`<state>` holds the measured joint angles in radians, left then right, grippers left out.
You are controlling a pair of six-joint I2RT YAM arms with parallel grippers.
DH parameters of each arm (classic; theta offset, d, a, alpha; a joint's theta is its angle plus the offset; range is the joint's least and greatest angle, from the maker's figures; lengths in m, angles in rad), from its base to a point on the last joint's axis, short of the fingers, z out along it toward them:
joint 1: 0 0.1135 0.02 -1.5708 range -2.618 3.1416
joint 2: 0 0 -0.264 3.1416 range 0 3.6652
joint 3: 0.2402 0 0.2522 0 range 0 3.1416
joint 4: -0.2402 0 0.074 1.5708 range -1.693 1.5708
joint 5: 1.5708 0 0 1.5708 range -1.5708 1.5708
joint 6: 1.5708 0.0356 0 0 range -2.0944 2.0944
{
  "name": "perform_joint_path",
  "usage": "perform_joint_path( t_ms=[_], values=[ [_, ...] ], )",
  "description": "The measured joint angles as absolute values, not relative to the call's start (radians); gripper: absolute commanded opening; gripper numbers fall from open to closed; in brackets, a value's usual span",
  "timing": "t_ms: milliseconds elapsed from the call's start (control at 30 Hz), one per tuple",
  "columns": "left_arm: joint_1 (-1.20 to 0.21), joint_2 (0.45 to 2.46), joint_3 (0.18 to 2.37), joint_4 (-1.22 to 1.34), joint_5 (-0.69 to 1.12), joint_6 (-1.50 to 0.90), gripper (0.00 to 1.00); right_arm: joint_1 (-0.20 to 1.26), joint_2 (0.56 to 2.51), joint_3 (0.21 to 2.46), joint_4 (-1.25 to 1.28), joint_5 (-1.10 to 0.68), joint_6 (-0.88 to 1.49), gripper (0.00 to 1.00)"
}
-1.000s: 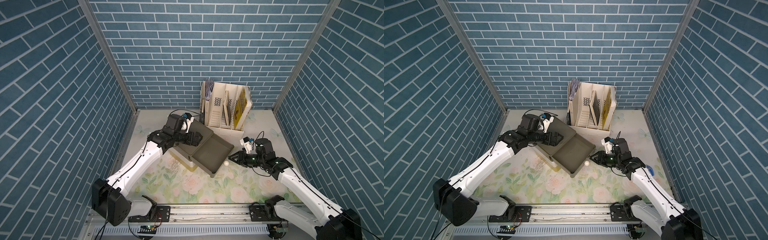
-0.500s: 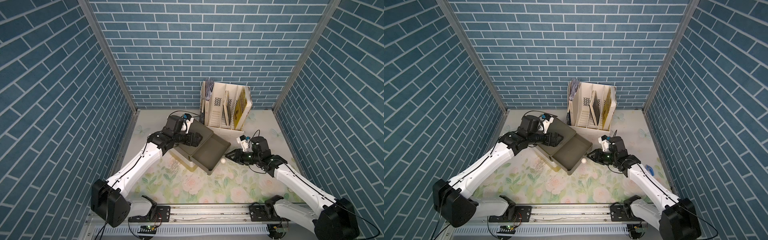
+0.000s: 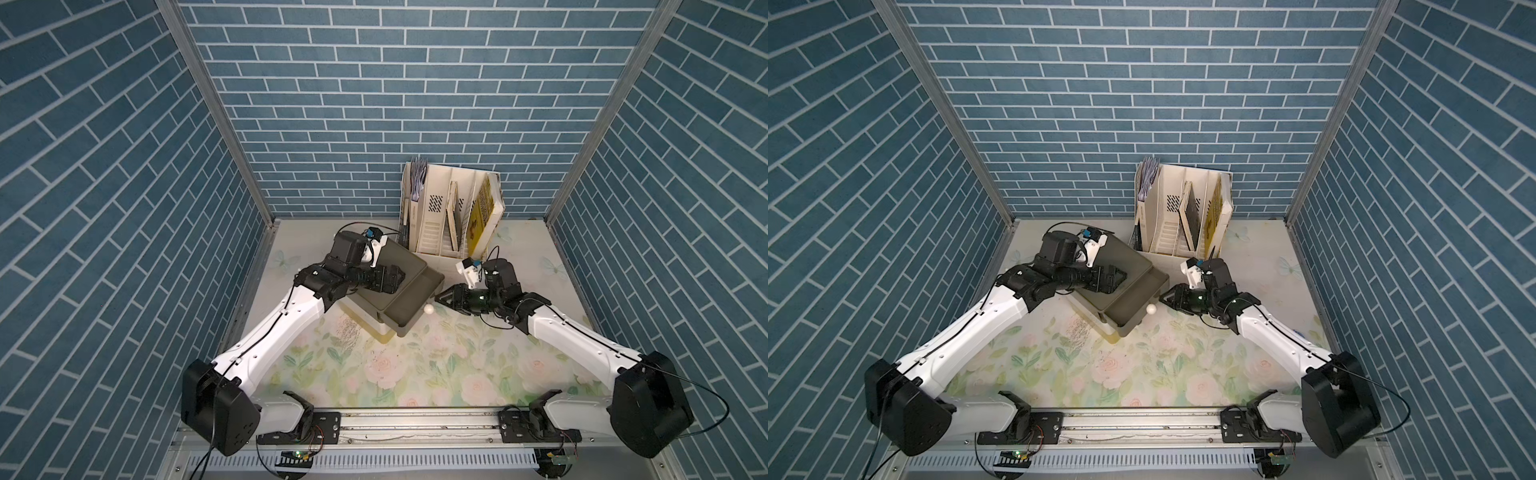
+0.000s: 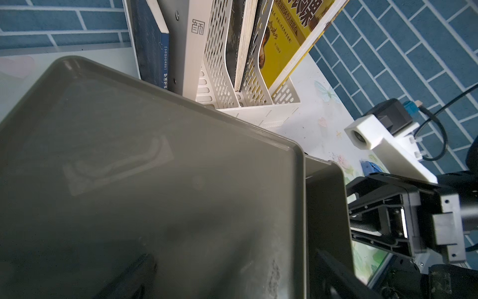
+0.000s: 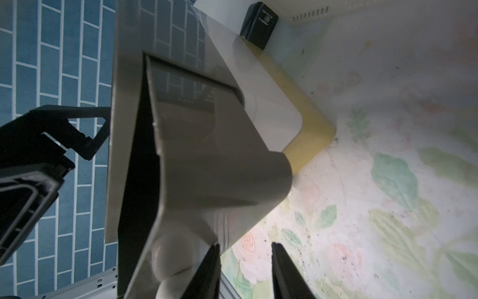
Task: Take the keys out of the drawer
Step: Close the drawer in the storage box.
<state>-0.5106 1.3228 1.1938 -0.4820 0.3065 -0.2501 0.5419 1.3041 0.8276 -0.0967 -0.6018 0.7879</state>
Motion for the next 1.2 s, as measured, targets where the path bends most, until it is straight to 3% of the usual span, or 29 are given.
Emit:
perform_joint_path(
  t_ms=[1200],
  values=[
    [-0.502,1.303,1.169,-0.466,0.319,-0.249,1.00,0.624,1.508,0.973,0.028,-0.624,0.809,0.36]
  ],
)
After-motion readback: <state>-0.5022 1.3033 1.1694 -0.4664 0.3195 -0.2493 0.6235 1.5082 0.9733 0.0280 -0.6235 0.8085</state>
